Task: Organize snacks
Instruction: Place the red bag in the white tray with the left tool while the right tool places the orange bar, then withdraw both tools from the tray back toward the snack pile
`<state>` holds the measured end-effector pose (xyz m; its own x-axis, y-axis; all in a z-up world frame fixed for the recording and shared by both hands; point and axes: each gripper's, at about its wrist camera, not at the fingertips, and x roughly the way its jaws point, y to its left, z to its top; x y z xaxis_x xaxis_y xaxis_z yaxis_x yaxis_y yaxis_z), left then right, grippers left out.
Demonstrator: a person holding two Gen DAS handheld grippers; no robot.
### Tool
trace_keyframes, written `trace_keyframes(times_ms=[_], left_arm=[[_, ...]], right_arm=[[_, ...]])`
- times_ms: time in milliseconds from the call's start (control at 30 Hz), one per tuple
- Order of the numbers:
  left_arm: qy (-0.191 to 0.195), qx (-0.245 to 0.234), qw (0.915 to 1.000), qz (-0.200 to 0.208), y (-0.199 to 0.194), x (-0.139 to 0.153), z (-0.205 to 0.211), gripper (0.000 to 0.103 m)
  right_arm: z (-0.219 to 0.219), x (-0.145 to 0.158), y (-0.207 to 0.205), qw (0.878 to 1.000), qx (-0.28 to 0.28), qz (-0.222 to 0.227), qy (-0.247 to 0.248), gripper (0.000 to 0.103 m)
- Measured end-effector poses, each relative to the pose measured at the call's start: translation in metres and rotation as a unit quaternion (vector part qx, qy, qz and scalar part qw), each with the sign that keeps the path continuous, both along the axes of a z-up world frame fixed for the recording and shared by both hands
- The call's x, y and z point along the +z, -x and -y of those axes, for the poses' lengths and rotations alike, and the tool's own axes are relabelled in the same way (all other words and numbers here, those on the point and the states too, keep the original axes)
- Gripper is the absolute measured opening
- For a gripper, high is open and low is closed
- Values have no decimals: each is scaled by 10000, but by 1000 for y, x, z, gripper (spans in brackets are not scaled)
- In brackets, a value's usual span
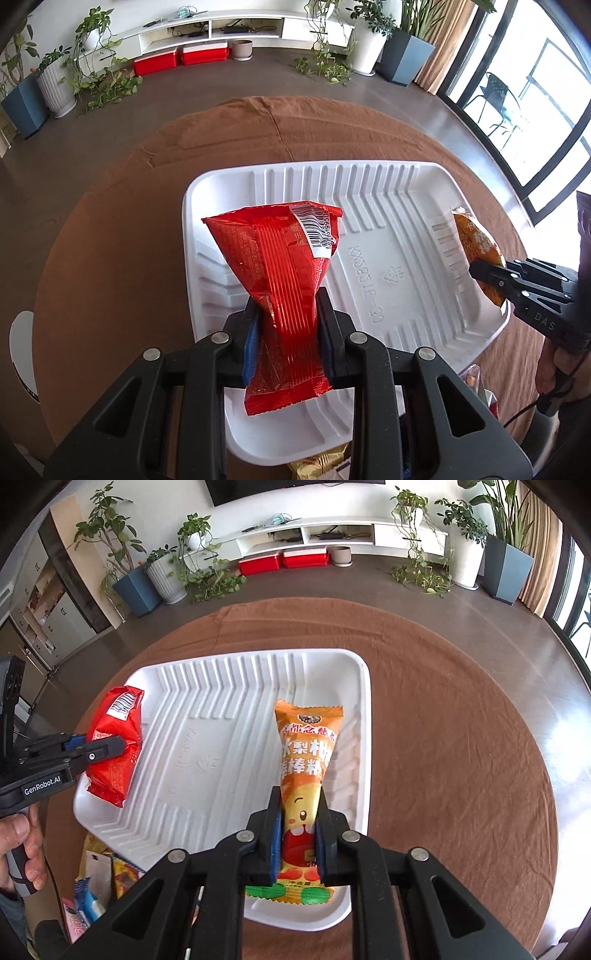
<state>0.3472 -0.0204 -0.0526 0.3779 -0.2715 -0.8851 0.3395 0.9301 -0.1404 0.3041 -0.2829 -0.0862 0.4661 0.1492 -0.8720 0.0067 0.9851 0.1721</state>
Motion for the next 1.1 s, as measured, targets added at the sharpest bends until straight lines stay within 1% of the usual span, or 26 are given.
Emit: trace_keyframes(times_ms=[100, 267, 333, 400, 433, 467, 500, 633, 700, 733, 767, 833, 867, 900, 933, 967, 1000, 1033, 1100], left_arm=[[-85, -36, 10000, -24, -9, -14, 14, 26], [-123, -56, 9999, -31, -12, -20, 24, 27], [-109, -47, 9999, -35, -12, -19, 21, 27], [-97, -24, 10000, -10, -8, -16, 17, 27], [-100, -14, 9999, 41, -7, -13, 15, 27], [-114, -3, 9999, 93, -3, -7, 12, 27], [-131, 9, 9998, 155, -1, -3, 12, 28], [-141, 34, 9992, 372, 14, 14, 5, 29], [-43, 45, 9989, 468, 24, 25, 2, 31], [-15, 46, 9987, 507, 29, 28, 0, 37], [28, 70, 9983, 579, 35, 34, -2, 48], [196, 94, 9970, 738, 51, 46, -8, 57], [309, 96, 9966, 756, 59, 51, -12, 63], [469, 87, 9960, 749, 68, 55, -16, 67], [675, 64, 9949, 743, 78, 58, -21, 78], [962, 52, 9925, 759, 92, 62, -28, 87], [1184, 53, 9900, 770, 104, 65, -33, 92], [1373, 45, 9875, 774, 119, 66, -39, 101], [1650, 56, 9828, 827, 141, 68, -47, 103]], right_arm=[[-2, -8, 0, 9999, 60, -42, 87, 16], [-2, -15, 1, 9999, 35, -94, 106, 19], [-3, -13, 2, 9999, 81, -76, 55, 28], [-5, -9, 4, 9999, 120, -20, 87, 40], [-6, -5, 7, 9998, 135, 28, 125, 43], [-7, -2, 8, 9998, 124, 73, 163, 54], [-7, 1, 10, 9997, 101, 122, 178, 60], [-1, 15, 21, 9997, -3, 245, 51, 66], [5, 24, 28, 9995, -70, 303, -50, 68], [7, 29, 31, 9993, -94, 336, -115, 68], [10, 34, 37, 9990, -123, 389, -204, 69], [17, 47, 51, 9975, -196, 537, -419, 73], [21, 55, 63, 9959, -216, 674, -555, 80], [23, 60, 71, 9946, -223, 784, -650, 91], [28, 68, 86, 9911, -226, 975, -880, 97], [32, 74, 98, 9867, -224, 1131, -1147, 103], [37, 78, 112, 9793, -192, 1319, -1523, 103], [43, 82, 131, 9678, -101, 1507, -2014, 103], [52, 83, 161, 9477, -46, 1754, -2665, 103]])
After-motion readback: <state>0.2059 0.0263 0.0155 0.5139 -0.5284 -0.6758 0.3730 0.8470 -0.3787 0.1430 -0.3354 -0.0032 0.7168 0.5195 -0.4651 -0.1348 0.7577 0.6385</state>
